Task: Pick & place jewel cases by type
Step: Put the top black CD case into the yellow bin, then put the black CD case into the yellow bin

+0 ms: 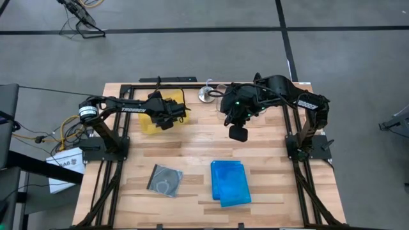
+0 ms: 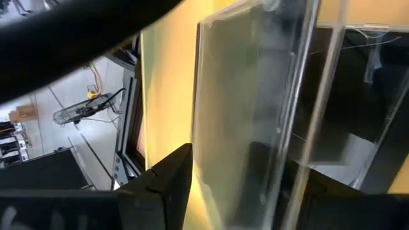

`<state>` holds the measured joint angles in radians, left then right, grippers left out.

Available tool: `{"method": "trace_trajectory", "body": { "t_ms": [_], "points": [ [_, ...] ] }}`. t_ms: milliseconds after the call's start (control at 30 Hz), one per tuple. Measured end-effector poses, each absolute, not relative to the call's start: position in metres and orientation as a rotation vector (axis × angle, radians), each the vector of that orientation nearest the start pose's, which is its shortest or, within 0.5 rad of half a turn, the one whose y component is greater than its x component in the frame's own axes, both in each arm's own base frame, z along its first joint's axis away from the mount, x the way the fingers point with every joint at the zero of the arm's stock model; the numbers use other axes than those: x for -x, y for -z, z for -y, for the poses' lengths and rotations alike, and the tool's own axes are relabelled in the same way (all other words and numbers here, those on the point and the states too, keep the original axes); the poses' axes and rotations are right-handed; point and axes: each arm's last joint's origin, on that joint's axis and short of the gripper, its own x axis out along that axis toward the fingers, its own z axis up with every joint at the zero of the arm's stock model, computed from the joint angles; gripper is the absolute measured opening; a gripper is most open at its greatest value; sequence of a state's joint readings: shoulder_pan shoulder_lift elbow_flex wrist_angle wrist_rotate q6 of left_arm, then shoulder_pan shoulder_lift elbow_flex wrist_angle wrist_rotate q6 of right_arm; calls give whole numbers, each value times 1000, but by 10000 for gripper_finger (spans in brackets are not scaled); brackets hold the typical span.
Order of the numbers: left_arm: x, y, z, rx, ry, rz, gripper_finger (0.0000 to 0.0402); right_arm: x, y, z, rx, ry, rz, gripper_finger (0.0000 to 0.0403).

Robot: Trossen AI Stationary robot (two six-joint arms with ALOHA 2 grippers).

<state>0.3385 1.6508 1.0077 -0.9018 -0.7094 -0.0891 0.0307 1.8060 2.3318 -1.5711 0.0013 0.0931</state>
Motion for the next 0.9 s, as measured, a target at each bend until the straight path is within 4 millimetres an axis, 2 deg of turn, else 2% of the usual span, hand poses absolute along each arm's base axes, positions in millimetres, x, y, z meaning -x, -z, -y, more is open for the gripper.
{"method": "trace_trajectory", "body": {
  "t_ms": [200,400,567,733,900],
  "points": [
    [-256,-176,-103,-172,-811,-1543,162,-312,-451,-9,-54,15,-1045,0],
    [-258,-174,-94,-32,-677,-1546,162,-312,-451,-9,-47,10,-1046,0],
    [-256,-177,-90,18,-671,-1579,162,-312,-451,-9,-44,10,-1045,0],
    [-252,-191,-86,118,-642,-1527,162,-312,-451,-7,-35,8,-1045,0],
    [-245,-220,-80,272,-582,-1353,162,-312,-451,-5,-38,14,-1045,0]
  ]
}}
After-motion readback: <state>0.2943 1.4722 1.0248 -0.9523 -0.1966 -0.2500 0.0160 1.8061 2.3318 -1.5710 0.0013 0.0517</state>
